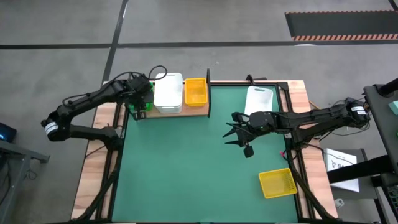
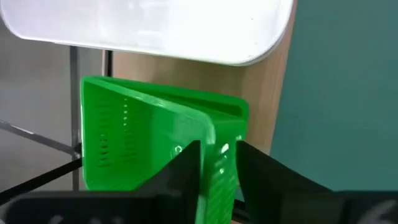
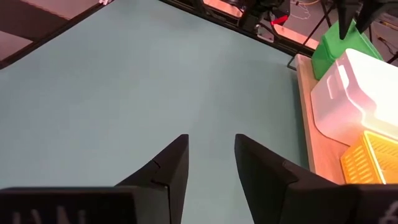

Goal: Stack baskets on shelf by color
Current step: Stack the green bin on the top of the green bin on the shelf

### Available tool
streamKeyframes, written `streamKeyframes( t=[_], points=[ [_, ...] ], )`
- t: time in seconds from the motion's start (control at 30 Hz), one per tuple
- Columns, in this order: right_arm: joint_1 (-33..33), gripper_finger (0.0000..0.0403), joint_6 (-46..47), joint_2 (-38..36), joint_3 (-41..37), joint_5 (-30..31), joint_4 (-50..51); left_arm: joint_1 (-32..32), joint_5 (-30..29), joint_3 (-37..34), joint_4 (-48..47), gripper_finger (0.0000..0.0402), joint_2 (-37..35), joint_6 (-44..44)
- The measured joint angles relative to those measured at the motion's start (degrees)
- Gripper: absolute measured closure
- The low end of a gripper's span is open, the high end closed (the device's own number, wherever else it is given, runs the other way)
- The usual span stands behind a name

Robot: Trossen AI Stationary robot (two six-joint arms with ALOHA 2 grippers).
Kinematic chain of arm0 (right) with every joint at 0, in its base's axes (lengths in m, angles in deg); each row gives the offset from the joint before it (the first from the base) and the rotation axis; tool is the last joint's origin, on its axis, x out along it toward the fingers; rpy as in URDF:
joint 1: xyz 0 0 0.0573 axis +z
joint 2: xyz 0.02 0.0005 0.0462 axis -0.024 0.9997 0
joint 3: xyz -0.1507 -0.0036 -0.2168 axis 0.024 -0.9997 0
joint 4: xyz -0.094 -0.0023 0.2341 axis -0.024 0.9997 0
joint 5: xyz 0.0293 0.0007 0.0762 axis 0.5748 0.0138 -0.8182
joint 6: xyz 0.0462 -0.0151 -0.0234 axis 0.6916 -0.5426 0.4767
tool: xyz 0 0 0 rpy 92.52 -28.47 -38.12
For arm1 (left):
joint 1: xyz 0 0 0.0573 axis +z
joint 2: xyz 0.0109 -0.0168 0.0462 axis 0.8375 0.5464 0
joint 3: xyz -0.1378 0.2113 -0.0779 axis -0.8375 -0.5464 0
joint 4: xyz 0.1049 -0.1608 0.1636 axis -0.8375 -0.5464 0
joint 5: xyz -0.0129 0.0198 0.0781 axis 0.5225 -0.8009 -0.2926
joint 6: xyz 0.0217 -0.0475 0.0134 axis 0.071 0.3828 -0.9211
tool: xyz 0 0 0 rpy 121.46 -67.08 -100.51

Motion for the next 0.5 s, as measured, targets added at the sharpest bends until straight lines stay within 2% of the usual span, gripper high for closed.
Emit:
streamKeyframes(
  t=[0.17, 0.5],
  points=[
    [-0.01, 0.0276, 0.02, 0.00, 0.00, 0.00, 0.02, 0.00, 0.20, -0.02, -0.57, 0.0390, 1.79, 0.08],
    [-0.01, 0.0275, -0.06, 0.00, 0.00, 0.00, 0.07, -0.20, 0.11, -0.03, -0.72, 0.0401, 0.18, -0.05]
  ],
)
